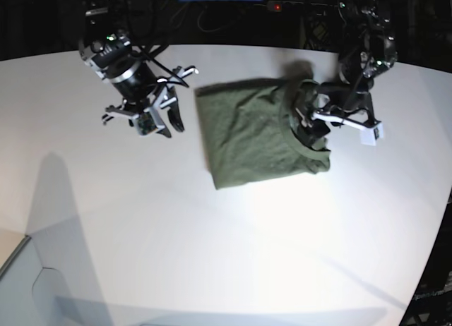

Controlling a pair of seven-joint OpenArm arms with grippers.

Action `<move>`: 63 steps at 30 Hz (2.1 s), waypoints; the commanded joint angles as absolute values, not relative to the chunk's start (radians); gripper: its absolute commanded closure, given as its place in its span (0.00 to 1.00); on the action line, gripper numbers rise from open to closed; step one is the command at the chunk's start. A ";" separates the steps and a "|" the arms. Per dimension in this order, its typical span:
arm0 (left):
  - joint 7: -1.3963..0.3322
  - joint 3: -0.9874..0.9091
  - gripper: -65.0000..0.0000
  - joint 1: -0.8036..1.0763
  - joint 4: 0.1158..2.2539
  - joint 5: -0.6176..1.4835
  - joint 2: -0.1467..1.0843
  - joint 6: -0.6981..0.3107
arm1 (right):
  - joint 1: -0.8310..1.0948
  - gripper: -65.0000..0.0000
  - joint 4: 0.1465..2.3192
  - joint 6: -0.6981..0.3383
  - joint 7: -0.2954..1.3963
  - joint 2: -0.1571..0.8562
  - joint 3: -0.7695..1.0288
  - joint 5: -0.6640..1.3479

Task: Layout the t-shirt on the table in an organized manner, then fold the t-shirt properly
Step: 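Grasp the collar end of the folded shirt with the left gripper, then rotate the folded shirt with the left gripper so the collar faces the robot's front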

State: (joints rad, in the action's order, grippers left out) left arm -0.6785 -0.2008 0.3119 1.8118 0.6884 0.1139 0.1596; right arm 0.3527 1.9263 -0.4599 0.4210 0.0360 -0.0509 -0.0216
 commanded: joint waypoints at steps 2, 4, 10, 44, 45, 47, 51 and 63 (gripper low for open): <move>-0.668 -0.188 0.17 0.298 1.813 0.693 0.119 0.153 | 0.354 0.80 1.946 -0.466 0.394 0.036 -0.050 -0.008; -0.670 -0.188 0.17 0.280 1.787 0.693 0.119 0.153 | 0.354 0.80 1.946 -0.466 0.394 0.036 -0.050 -0.008; -0.668 -0.170 0.17 0.252 1.724 0.693 0.157 0.153 | 0.354 0.80 1.946 -0.466 0.394 0.038 -0.048 -0.008; -0.670 0.116 0.33 0.133 1.535 0.693 0.306 0.151 | 0.341 0.80 1.945 -0.466 0.394 0.051 -0.048 -0.008; -0.662 0.120 0.42 0.133 1.535 0.693 0.308 0.151 | 0.341 0.80 1.945 -0.466 0.394 0.051 -0.048 -0.008; -0.661 0.124 0.58 0.119 1.534 0.693 0.309 0.151 | 0.338 0.80 1.945 -0.466 0.394 0.053 -0.048 -0.010; -0.665 0.124 0.72 0.102 1.532 0.693 0.325 0.150 | 0.331 0.80 1.945 -0.466 0.395 0.064 -0.048 -0.010; -0.671 0.147 1.00 -0.033 1.406 0.691 0.364 0.113 | 0.328 0.80 1.943 -0.466 0.395 0.064 -0.001 -0.010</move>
